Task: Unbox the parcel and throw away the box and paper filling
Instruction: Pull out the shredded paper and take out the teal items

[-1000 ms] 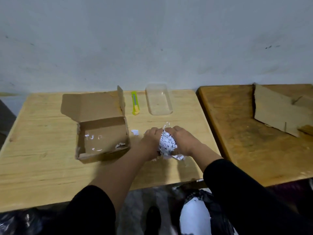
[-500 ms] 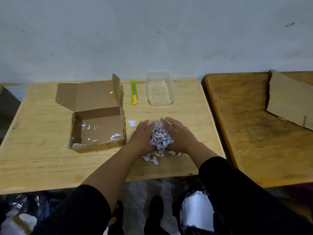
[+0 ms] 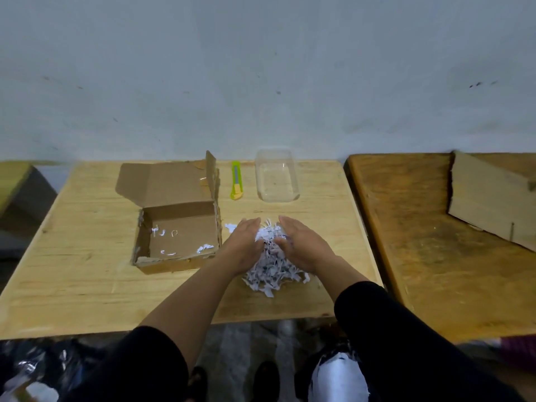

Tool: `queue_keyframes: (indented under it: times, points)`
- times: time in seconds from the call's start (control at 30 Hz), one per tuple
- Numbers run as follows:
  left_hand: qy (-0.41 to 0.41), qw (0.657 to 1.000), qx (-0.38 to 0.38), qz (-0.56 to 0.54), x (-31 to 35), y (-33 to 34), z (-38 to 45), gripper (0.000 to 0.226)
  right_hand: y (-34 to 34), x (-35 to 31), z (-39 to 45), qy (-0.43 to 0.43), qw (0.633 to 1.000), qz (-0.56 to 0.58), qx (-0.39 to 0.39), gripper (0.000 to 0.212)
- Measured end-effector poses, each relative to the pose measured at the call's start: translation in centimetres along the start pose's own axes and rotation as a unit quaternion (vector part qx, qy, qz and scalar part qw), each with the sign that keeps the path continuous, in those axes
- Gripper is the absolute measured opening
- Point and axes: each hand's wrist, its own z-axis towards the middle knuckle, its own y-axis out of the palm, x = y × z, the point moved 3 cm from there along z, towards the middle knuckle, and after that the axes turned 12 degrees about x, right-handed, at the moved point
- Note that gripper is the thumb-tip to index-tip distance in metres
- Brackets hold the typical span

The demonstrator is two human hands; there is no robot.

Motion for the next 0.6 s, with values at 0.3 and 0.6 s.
queue_keyframes:
  times: [0.3, 0.6]
  points:
    - [-0.013, 0.995, 0.093, 0.017, -3.1, -3.6, -1.9, 0.049, 1.0, -4.9, 1.4, -0.005, 0.998, 0.034, 0.043, 0.05]
    - [-0.083, 0.979, 0.159, 0.098, -16.3, -11.6, -3.3, 0.057, 5.9, -16.9, 4.9, -0.141, 0.986, 0.034, 0.076, 0.045]
